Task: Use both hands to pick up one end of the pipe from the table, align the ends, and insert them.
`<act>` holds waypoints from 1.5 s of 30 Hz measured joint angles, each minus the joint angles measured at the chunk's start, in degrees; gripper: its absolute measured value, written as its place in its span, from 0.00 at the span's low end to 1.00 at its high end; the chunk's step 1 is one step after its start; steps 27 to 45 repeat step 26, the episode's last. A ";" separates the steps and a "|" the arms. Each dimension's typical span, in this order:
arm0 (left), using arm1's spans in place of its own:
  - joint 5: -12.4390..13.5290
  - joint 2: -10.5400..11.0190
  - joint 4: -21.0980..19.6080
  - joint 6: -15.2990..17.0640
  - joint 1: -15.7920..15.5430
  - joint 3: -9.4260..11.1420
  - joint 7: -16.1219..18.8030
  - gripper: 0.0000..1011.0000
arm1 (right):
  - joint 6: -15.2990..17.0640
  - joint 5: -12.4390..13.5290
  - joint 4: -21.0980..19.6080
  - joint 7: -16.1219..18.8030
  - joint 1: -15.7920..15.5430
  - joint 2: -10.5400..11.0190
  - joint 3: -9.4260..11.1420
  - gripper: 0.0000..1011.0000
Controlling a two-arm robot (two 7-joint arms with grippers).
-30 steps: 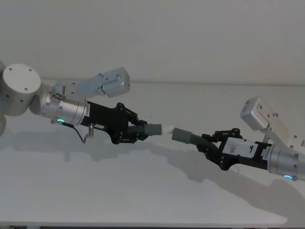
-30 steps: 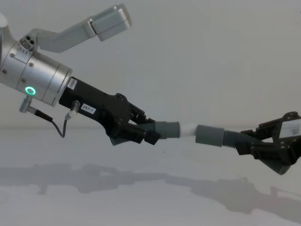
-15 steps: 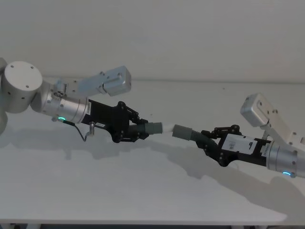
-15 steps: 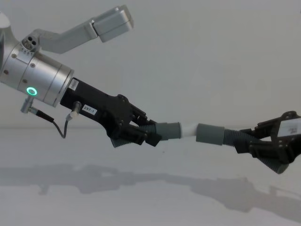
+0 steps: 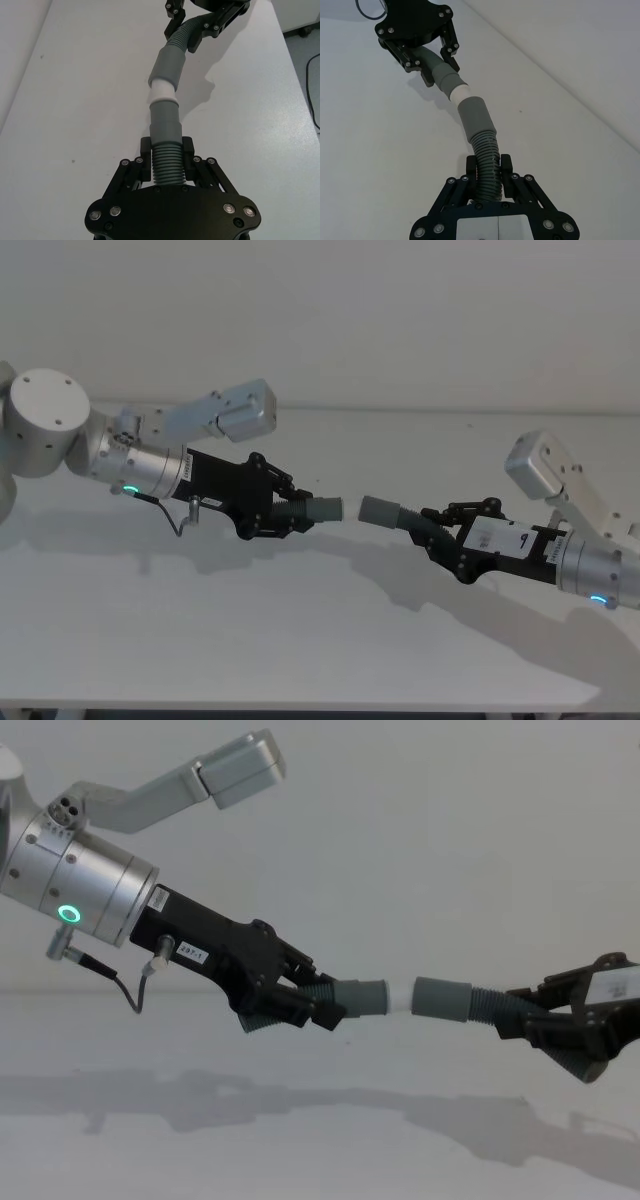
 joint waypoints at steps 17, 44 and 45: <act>-0.76 -0.16 1.05 -0.39 -0.67 0.78 -0.65 0.34 | -0.57 0.88 0.89 0.88 1.00 -0.03 -0.92 0.28; -1.01 -0.29 1.37 -0.43 -0.85 1.04 -1.07 0.34 | -0.76 1.13 1.06 1.20 1.21 -0.01 -1.19 0.28; -1.01 -0.29 1.37 -0.43 -0.85 1.04 -1.07 0.34 | -0.76 1.13 1.06 1.20 1.21 -0.01 -1.19 0.28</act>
